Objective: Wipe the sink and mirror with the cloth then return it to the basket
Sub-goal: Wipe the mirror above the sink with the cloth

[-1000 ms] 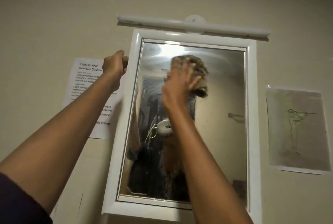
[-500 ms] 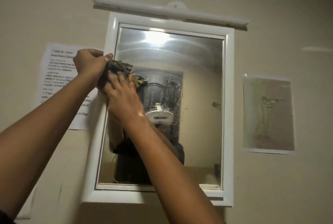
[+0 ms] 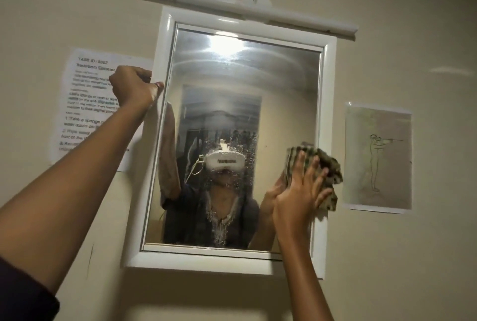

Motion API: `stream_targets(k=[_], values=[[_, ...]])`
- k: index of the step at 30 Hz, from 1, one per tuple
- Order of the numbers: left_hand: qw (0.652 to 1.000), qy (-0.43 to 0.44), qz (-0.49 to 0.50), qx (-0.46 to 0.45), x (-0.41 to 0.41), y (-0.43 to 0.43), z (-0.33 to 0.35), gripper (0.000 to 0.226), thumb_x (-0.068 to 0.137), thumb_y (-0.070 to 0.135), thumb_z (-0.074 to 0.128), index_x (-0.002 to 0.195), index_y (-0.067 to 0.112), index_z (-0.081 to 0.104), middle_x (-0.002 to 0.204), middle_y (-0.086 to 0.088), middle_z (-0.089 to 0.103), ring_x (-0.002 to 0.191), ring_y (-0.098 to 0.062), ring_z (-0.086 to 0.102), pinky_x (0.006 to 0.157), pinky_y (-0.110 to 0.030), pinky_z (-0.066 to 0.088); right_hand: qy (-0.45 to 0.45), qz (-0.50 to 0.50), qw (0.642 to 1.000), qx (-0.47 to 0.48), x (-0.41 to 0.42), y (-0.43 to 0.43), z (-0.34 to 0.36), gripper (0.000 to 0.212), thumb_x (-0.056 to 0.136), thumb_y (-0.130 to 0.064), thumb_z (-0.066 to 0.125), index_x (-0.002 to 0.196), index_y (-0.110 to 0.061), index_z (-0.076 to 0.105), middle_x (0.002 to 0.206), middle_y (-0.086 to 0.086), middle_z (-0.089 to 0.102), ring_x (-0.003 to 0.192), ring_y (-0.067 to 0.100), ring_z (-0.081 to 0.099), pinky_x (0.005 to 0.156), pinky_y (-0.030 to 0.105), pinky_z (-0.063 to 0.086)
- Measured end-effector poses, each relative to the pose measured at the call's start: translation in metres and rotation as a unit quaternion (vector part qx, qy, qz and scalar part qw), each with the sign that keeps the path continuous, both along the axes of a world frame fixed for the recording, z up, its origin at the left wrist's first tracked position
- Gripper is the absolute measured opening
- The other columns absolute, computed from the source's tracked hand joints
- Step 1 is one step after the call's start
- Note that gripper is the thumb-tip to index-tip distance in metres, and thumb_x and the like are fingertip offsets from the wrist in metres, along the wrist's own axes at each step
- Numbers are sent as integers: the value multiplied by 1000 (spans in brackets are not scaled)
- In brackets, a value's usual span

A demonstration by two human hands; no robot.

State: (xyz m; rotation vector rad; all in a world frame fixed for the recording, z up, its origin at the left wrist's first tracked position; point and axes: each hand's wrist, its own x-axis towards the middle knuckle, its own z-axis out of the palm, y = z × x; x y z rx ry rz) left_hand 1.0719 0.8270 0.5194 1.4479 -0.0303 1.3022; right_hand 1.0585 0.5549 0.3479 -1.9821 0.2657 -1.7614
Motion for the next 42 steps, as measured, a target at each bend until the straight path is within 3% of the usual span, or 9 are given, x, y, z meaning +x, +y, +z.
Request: stream_targets(k=[6,10,13,20,25,30,34,39,42], values=[[999,27,-7,22,-6,6,3,37,70,12,80,103,1,70,108,-14,71,97,-24,68,90,-36,56,-62,61,993,79,12,52,32,74,83,5,42,146,-25,17,157,6,7,144,31,-6,109,52,-14],[999,30,-21,11,-7,8,0,35,69,13,81,101,3,71,105,-14,72,95,-23,69,88,-36,57,-21,141,984,-103,16,122,53,90,75,10,39,144,-34,0,155,-4,-9,142,25,-14,107,52,-24],[998,27,-49,15,-9,10,-6,33,74,8,76,106,3,70,108,-15,71,99,-23,68,91,-33,55,48,208,932,-292,12,169,57,80,77,4,39,148,-23,12,159,2,1,144,29,-8,105,50,-27],[997,33,-63,22,-17,8,-26,35,79,6,71,114,6,67,111,-10,69,89,-12,60,84,-17,49,154,86,829,-530,14,204,2,62,81,-10,29,142,-17,32,142,6,44,140,34,19,112,59,1],[999,13,-14,27,-17,4,-37,33,78,8,73,111,8,68,93,-3,62,84,-12,58,68,-13,48,115,111,862,-480,14,177,-16,55,80,-13,27,124,-25,57,133,-2,56,128,27,47,109,53,27],[997,46,5,56,-15,3,-52,35,74,8,76,108,8,67,100,-13,70,87,-20,63,88,-39,55,65,113,919,-372,8,121,4,83,71,3,62,144,-22,30,150,5,36,137,36,30,108,58,-8],[997,43,23,59,-12,2,-64,37,72,10,78,107,9,67,103,-14,71,92,-25,69,91,-39,54,34,99,975,-196,10,49,1,88,82,4,52,145,-36,6,155,-9,5,142,20,1,109,52,-18],[997,55,24,49,-14,0,-66,38,71,13,79,107,10,67,103,-12,71,94,-24,68,94,-37,53,23,-17,1000,-1,-2,-16,-52,60,85,-14,23,145,-21,22,154,7,22,141,37,14,112,63,3],[997,57,30,45,-13,-1,-67,38,72,13,78,108,10,67,104,-12,71,97,-24,67,95,-35,52,48,-19,998,27,-2,-10,-86,66,80,-2,18,144,-14,29,151,15,28,138,44,20,109,66,11]])
